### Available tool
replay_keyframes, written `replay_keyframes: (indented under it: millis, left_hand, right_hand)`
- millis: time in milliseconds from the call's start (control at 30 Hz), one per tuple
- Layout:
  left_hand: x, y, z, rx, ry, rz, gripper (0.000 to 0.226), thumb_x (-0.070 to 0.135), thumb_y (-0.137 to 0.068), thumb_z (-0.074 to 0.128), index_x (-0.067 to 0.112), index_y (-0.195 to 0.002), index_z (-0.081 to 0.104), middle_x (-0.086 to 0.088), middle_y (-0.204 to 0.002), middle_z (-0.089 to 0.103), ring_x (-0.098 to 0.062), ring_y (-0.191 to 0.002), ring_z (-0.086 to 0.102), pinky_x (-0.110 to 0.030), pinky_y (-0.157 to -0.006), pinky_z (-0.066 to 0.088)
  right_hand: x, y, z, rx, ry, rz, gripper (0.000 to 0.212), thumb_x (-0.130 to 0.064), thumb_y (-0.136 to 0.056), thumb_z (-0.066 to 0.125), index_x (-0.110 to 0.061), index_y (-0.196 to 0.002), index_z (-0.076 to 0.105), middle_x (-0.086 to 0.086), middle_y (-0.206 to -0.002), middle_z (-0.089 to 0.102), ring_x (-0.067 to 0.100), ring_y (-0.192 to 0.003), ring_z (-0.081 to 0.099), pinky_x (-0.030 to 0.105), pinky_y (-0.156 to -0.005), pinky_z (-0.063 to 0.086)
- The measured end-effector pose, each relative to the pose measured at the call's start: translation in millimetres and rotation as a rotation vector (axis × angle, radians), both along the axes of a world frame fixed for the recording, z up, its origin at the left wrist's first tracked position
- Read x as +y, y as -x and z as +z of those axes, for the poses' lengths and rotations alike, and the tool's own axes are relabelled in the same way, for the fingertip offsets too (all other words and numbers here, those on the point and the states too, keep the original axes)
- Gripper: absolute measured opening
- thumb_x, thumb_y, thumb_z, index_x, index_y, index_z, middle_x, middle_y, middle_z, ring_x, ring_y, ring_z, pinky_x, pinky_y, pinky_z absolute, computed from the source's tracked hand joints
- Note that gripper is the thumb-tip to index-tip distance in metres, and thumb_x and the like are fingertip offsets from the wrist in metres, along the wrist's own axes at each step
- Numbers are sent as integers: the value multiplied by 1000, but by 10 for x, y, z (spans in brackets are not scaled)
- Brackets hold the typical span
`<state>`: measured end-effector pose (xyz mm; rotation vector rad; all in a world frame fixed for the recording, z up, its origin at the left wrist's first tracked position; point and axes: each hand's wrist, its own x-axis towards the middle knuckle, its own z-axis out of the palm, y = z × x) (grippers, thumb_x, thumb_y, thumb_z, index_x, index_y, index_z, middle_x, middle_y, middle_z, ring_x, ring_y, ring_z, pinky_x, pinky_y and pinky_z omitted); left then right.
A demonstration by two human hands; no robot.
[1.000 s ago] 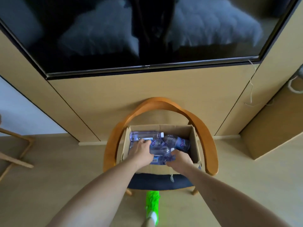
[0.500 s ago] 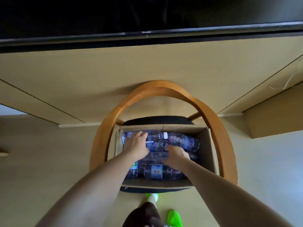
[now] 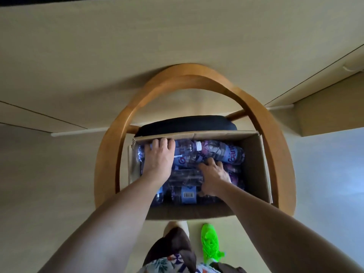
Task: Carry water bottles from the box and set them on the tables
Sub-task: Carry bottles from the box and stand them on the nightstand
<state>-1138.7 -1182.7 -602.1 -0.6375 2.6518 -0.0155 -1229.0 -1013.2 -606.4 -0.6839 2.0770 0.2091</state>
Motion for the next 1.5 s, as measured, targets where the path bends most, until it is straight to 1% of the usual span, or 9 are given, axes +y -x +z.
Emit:
replay_keyframes:
  millis: [300, 467, 700, 900, 1033, 1167, 1267, 1367, 1500]
  left_hand:
    - [22, 31, 145, -63, -111, 29, 65, 47, -71, 84, 18, -122, 57, -11, -116, 55, -31, -106, 56, -44, -80, 51]
    - [82, 89, 314, -38, -357, 161, 54, 36, -69, 86, 18, -109, 55, -8, -116, 48, -31, -110, 54, -40, -78, 47]
    - [399, 272, 708, 15, -448, 195, 41, 29, -66, 81, 24, -81, 42, -1, -81, 58, -18, -66, 55, -29, -46, 36]
    - [993, 458, 1275, 105, -515, 189, 62, 43, -53, 83, 17, -100, 53, -9, -105, 64, -30, -93, 63, -40, -78, 55]
    - [1614, 595, 1759, 150, -664, 126, 66, 48, -56, 80, 21, -111, 57, 1, -100, 63, -21, -89, 60, -33, -72, 52]
    - [2405, 764, 2320, 199, -856, 50, 76, 54, -43, 73, 19, -110, 63, 2, -98, 65, -18, -86, 62, -29, -62, 46]
    - [3154, 882, 2666, 176, -1192, 71, 49, 21, -53, 73, 11, -100, 63, -11, -100, 71, -29, -89, 69, -45, -83, 60]
    - [3832, 929, 2957, 41, -1490, 34, 25, 7, -59, 63, 1, -84, 60, -24, -85, 60, -33, -67, 63, -39, -67, 56]
    - [4606, 849, 3095, -278, -1574, -150, 47, 29, -90, 74, -3, -123, 66, -30, -112, 66, -49, -103, 65, -55, -99, 52]
  right_hand:
    - [74, -93, 138, 41, 58, 46, 82, -41, -67, 90, -27, -139, 53, 1, -136, 43, 29, -126, 46, 44, -94, 53]
    - [168, -153, 341, -1, 128, -112, 66, -47, -62, 91, -21, -119, 68, 3, -120, 64, 26, -113, 62, 35, -85, 55]
    - [408, -262, 892, 137, 363, -426, 55, -50, -63, 89, -26, -106, 64, -5, -93, 61, 21, -92, 65, 31, -70, 49]
    - [1100, -299, 1594, 222, 630, -949, 78, -50, -47, 93, -38, -111, 51, -14, -92, 58, 13, -88, 60, 39, -76, 59]
    - [1756, -359, 2045, 189, 956, -1367, 68, -41, -38, 95, -28, -98, 65, -12, -86, 73, 8, -78, 70, 25, -61, 55]
    - [2516, -454, 2424, 21, 1305, -1717, 47, -29, -63, 91, -10, -102, 73, 1, -90, 79, 23, -88, 75, 26, -67, 54]
    - [2991, -584, 2676, -242, 1590, -1926, 20, -32, -85, 72, -13, -82, 70, 5, -77, 72, 27, -78, 72, 36, -74, 57]
    - [3432, -736, 2905, -249, 1756, -2035, 35, -39, -86, 63, -21, -57, 57, -2, -53, 52, 16, -49, 56, 30, -59, 55]
    - [3979, -1191, 3119, -65, 1735, -2134, 55, -51, -96, 60, -18, -52, 65, -3, -50, 60, 14, -48, 65, 27, -53, 57]
